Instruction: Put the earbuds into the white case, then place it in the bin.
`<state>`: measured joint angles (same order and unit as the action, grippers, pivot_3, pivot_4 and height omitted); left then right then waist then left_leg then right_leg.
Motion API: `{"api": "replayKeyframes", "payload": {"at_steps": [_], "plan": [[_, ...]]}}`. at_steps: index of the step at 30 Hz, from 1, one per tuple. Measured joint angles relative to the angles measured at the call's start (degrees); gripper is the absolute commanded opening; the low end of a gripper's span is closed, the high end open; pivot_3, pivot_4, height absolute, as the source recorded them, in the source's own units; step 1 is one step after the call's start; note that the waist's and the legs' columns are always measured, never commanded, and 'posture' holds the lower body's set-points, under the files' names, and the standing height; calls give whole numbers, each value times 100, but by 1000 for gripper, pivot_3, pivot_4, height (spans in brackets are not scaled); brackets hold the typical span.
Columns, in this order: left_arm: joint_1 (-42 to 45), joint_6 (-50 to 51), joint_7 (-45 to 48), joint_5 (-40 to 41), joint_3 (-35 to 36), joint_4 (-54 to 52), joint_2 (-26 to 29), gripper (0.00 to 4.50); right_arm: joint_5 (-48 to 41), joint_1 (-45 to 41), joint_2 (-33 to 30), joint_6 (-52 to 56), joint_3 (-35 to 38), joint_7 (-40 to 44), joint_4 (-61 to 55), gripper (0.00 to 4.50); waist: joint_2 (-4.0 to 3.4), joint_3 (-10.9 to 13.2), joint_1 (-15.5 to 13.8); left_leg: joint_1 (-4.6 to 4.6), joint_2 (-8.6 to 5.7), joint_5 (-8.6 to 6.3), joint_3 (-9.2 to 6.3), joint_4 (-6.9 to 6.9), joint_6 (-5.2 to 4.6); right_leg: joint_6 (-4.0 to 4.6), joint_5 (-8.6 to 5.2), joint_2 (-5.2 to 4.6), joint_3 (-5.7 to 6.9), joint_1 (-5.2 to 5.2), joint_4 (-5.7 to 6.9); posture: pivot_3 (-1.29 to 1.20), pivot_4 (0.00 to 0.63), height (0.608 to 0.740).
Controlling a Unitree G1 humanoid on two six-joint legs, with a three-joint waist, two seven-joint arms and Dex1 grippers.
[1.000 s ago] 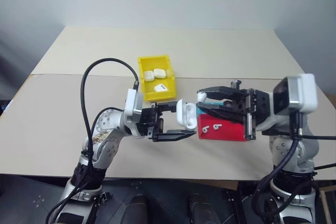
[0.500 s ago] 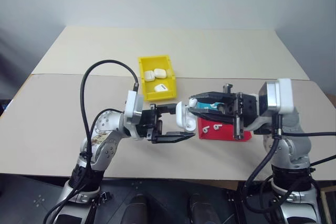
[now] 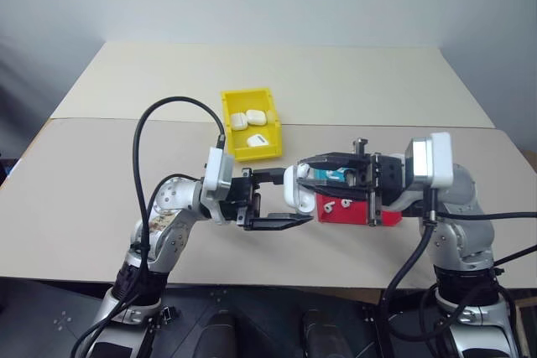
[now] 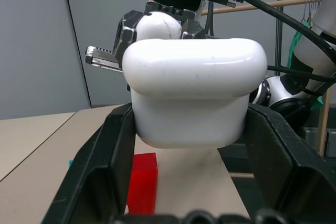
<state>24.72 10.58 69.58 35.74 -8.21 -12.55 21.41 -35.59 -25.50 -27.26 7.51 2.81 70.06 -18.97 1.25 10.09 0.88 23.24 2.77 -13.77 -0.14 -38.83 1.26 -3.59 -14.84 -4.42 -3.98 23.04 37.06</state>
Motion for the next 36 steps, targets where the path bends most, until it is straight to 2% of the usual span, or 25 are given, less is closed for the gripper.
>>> {"api": "replayKeyframes", "payload": {"at_steps": [3, 5, 24, 36], "plan": [[21, -7, 33, -25, 0, 2, -18, 2765, -19, -1, -27, -4, 4, 1, 47, 2095, 0, 0, 5, -1, 0, 0, 0, 0, 0, 0, 0, 0, 0, 0, 0, 0, 150, 740], [21, -7, 52, -48, 0, 21, -22, 2765, -2, -2, -29, -50, 4, -14, 67, 2774, 0, 0, 7, -1, 0, 0, 0, 0, 0, 0, 0, 0, 0, 0, 0, 0, 150, 740], [28, -58, 100, -211, 7, 102, -142, 2765, 49, -3, -298, -191, -29, 159, 122, 2774, 0, 0, 2, 0, 0, 0, 0, 0, 0, 0, 0, 0, 0, 0, -1, 0, 150, 740], [20, -180, 194, -236, 22, 121, -142, 2765, 46, -262, -722, -194, 6, 502, 537, 2774, 0, 0, 5, 0, 0, 0, 1, 0, 0, 0, 0, 0, 0, 0, -2, 0, 150, 740]]}}
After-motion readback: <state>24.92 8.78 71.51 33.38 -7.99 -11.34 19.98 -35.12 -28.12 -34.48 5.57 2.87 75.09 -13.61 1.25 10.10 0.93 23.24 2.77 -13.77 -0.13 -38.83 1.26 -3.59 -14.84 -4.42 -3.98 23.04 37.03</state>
